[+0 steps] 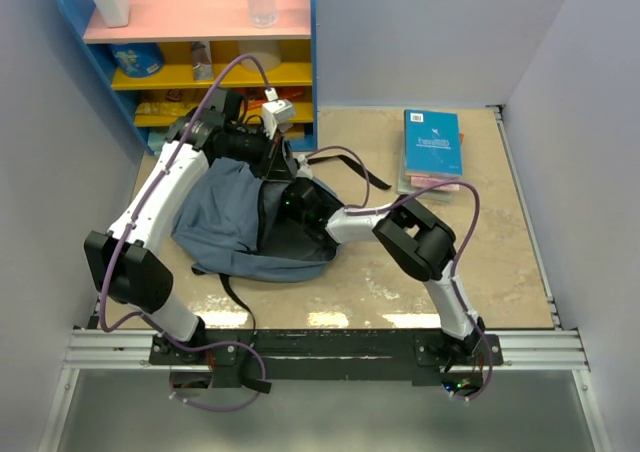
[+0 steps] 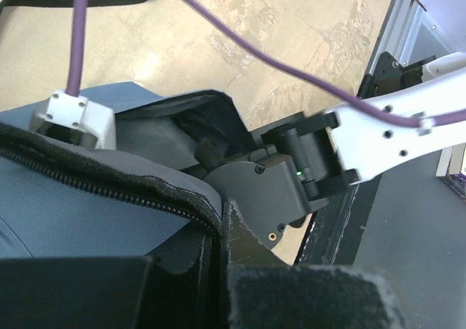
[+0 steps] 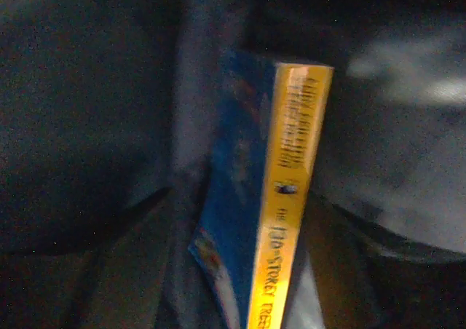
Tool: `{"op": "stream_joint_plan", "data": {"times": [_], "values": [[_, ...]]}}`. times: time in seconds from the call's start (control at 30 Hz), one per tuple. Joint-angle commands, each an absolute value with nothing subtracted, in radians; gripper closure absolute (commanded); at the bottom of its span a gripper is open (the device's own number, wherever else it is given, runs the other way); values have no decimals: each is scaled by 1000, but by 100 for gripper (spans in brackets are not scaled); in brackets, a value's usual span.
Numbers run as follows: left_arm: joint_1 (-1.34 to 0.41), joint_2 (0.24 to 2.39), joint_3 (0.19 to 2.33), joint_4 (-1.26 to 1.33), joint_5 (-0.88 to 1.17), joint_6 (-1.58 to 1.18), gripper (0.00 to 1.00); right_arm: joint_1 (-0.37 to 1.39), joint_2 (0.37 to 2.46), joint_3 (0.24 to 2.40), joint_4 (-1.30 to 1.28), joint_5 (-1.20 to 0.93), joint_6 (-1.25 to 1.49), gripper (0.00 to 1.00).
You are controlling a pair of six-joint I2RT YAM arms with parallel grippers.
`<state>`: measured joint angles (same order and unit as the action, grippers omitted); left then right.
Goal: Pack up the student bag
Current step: Place the book in the student bag.
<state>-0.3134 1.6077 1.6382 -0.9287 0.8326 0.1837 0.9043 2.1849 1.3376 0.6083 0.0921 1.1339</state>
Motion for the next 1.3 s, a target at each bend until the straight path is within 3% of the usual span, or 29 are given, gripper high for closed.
{"op": "stream_joint_plan", "data": {"times": [0.0, 0.23, 0.57, 0.83, 1.07, 1.27], "values": [[-334, 1565, 1625, -888, 835, 208, 100, 917, 1973, 1292, 413, 124, 1037, 19], [-288, 1582, 1589, -905, 815, 264, 100, 881, 1718, 1155, 238, 199, 871, 18], [-265, 1578, 1565, -911, 816, 268, 100, 659, 1490, 1052, 161, 163, 775, 25], [-265, 1582, 1546, -903, 825, 262, 100, 410, 1482, 1146, 26, 181, 618, 23], [-265, 1571, 1525, -908, 827, 284, 100, 90, 1410, 994, 78, 186, 661, 21], [-265, 1580, 1511, -904, 839, 291, 100, -63, 1456, 962, 64, 146, 649, 19]]}}
